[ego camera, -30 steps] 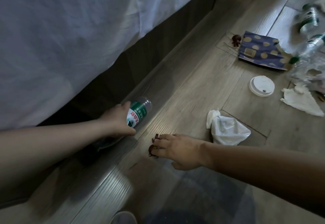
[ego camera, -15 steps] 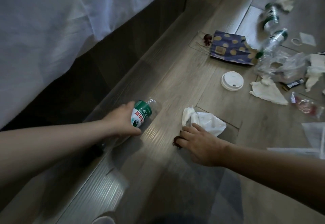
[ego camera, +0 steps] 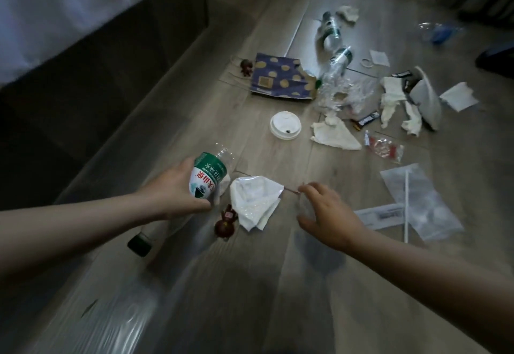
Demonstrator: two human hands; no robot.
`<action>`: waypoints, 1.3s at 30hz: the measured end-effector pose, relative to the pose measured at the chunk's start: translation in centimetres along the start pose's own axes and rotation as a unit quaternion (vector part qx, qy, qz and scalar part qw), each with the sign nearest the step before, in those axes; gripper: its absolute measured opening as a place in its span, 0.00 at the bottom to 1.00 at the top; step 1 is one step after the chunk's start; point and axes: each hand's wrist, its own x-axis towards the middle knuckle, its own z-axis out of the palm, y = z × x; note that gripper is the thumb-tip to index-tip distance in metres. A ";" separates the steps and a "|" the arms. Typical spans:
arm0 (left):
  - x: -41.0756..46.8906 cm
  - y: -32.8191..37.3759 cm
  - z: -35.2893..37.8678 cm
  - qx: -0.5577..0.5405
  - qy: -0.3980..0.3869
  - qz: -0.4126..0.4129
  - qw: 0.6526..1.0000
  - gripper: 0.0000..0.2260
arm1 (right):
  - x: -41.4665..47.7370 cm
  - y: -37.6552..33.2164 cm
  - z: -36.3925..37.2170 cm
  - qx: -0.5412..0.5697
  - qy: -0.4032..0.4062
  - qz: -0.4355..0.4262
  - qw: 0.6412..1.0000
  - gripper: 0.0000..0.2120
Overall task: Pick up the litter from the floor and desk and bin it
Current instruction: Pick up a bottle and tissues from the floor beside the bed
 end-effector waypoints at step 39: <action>-0.8 -3.4 -1.2 0.013 -0.002 -0.052 0.999 0.38 | 5.9 -7.9 5.2 0.245 -0.111 0.212 0.940 0.68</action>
